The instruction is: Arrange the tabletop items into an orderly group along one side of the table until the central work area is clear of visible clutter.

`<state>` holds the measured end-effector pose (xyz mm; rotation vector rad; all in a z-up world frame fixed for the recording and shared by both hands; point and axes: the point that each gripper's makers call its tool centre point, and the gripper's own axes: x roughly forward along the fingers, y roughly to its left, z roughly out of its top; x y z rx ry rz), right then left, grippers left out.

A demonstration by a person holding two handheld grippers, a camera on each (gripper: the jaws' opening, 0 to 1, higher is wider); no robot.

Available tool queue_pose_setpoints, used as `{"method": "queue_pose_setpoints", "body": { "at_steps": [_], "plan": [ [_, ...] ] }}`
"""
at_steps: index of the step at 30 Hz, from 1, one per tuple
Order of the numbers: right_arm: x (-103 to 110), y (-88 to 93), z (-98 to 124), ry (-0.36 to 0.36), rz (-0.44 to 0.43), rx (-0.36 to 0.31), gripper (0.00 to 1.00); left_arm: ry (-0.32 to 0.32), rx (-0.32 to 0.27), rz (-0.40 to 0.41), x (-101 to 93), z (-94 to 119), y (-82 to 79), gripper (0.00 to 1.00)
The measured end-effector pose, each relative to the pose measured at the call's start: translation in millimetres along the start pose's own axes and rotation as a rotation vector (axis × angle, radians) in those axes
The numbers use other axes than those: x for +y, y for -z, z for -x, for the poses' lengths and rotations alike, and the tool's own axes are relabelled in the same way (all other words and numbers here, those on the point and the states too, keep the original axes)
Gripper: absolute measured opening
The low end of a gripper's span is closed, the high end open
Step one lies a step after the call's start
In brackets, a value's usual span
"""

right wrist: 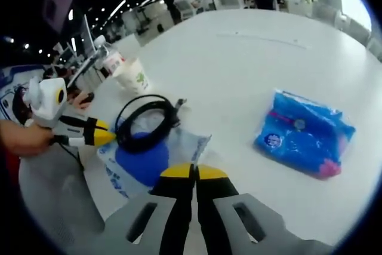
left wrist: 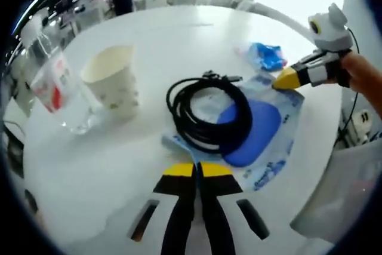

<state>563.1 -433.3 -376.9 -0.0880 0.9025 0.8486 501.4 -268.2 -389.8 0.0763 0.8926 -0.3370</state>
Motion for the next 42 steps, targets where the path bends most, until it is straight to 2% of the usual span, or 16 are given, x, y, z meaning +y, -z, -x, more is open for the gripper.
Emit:
{"method": "queue_pose_setpoints", "body": {
  "at_steps": [9,20,32,42],
  "plan": [
    [-2,-11.7,4,0.013,0.013,-0.041,0.01,-0.022,-0.027,-0.045,5.6,-5,-17.8,0.0],
    [-14,-22.0,7,0.039,0.013,-0.064,0.01,-0.035,-0.048,-0.083,9.0,-13,-39.6,0.0],
    [-28,-45.6,9,0.07,0.023,-0.098,0.01,-0.058,-0.083,-0.101,18.1,-21,-68.8,0.0],
    [-39,-56.8,3,0.086,0.025,-0.104,0.01,-0.073,-0.089,-0.087,21.6,-31,-79.0,0.0]
  ]
}}
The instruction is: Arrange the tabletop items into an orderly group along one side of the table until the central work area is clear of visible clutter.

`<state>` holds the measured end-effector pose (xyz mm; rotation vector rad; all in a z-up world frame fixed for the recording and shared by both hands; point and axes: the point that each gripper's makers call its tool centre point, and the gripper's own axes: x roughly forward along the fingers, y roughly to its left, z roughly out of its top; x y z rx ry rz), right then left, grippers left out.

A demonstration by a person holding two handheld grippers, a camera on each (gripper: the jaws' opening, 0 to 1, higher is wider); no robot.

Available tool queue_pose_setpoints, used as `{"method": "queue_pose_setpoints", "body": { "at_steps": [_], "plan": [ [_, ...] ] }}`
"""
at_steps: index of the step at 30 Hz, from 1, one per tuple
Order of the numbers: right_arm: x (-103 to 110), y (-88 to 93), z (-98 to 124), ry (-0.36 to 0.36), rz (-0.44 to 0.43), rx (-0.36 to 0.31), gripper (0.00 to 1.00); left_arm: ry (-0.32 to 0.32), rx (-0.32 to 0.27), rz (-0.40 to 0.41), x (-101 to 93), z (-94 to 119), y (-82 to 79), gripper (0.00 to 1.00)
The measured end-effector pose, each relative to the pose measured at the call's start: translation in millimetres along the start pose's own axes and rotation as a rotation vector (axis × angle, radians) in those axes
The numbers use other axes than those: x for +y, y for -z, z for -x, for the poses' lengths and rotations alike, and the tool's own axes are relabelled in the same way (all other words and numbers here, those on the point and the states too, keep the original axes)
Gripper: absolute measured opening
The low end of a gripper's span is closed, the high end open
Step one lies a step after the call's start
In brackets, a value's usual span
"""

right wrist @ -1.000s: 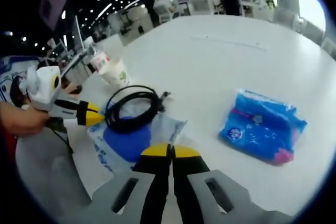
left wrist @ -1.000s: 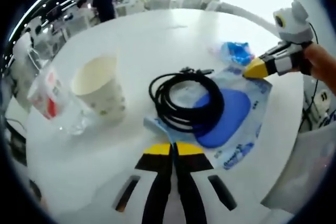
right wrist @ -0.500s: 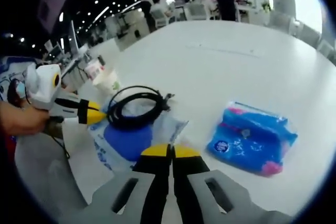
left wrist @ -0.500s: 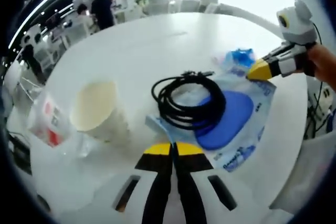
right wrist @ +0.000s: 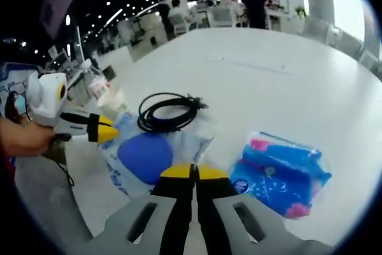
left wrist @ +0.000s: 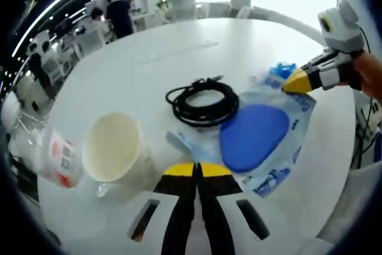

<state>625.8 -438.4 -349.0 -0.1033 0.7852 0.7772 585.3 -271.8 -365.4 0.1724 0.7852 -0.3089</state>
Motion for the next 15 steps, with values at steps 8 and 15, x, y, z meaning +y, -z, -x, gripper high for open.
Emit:
{"method": "queue_pose_setpoints", "body": {
  "at_steps": [8,15],
  "plan": [
    [-6,-7.4,-5,0.006,0.001,-0.008,0.01,-0.018,-0.014,0.035,5.2,-6,-6.5,0.0],
    [-13,-10.4,-8,0.014,-0.006,-0.014,0.01,-0.033,-0.033,0.034,5.7,-9,-16.4,0.0]
  ]
}}
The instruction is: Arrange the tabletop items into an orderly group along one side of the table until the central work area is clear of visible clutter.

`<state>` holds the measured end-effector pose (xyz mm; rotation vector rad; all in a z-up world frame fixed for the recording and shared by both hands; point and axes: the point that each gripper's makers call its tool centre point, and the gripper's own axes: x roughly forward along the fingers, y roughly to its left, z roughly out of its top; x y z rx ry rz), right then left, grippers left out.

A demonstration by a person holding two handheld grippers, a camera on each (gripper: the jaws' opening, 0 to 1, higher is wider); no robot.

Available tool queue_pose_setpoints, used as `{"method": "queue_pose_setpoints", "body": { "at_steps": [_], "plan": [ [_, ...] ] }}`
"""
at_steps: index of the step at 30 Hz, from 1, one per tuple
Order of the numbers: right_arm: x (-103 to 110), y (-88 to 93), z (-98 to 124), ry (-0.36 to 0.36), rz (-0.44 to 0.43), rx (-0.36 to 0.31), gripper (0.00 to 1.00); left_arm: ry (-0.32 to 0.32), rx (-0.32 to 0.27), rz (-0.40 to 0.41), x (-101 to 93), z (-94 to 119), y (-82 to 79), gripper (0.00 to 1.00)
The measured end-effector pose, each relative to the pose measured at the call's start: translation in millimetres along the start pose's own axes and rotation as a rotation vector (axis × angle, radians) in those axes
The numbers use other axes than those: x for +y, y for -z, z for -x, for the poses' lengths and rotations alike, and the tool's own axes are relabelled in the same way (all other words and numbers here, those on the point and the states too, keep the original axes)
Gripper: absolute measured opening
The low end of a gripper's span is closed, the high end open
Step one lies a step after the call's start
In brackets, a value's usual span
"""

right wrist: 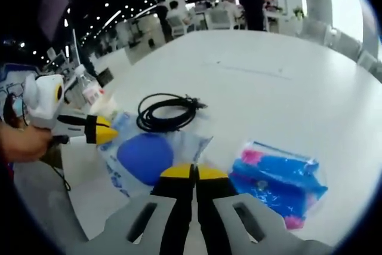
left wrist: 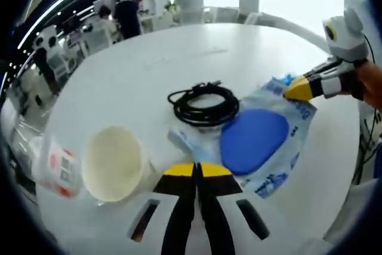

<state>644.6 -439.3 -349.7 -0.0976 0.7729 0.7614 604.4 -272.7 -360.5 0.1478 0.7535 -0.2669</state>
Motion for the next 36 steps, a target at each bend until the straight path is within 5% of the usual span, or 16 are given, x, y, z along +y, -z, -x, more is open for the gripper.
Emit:
{"method": "queue_pose_setpoints", "body": {
  "at_steps": [13,36],
  "plan": [
    [-6,-4.6,-11,0.015,-0.009,-0.012,0.01,-0.046,-0.003,-0.015,10.4,-12,-12.4,0.0],
    [-13,5.9,-31,0.056,0.03,0.028,0.01,-0.086,0.027,-0.031,13.6,-28,-1.3,0.0]
  ]
}}
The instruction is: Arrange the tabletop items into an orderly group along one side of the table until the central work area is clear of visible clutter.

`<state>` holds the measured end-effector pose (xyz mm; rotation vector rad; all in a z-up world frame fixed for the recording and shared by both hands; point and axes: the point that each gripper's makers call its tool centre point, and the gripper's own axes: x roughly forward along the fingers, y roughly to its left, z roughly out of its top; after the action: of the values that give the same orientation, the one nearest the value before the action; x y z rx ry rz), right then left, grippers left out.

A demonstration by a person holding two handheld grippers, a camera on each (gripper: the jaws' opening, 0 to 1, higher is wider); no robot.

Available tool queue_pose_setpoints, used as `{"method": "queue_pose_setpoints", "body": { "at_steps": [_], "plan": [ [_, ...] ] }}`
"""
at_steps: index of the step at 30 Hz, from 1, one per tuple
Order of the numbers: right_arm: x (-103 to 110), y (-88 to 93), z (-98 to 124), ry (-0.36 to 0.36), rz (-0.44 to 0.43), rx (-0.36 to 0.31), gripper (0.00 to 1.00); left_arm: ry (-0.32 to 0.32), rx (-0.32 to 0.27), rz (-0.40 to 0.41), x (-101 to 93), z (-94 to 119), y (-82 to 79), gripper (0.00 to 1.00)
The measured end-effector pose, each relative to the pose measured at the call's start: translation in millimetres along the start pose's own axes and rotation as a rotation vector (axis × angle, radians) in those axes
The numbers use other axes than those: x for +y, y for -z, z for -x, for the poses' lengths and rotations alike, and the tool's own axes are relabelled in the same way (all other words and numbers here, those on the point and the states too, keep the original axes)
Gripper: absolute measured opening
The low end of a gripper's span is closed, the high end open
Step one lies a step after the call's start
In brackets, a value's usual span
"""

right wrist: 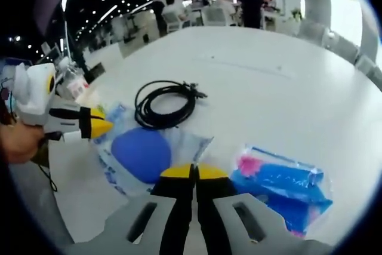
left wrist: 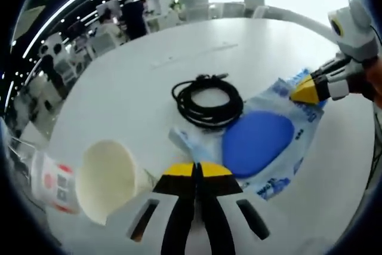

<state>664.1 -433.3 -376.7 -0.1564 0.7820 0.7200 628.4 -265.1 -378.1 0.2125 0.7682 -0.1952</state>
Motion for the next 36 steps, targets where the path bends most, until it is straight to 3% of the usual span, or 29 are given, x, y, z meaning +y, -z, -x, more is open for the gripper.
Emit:
{"method": "queue_pose_setpoints", "body": {
  "at_steps": [28,36],
  "plan": [
    [-19,8.5,-1,0.049,-0.002,0.025,0.01,0.02,0.007,0.001,-11.1,-11,-0.7,0.0],
    [-18,8.5,0,0.057,-0.006,0.027,0.01,0.026,0.001,0.004,-9.6,-10,1.1,0.06]
  ]
}}
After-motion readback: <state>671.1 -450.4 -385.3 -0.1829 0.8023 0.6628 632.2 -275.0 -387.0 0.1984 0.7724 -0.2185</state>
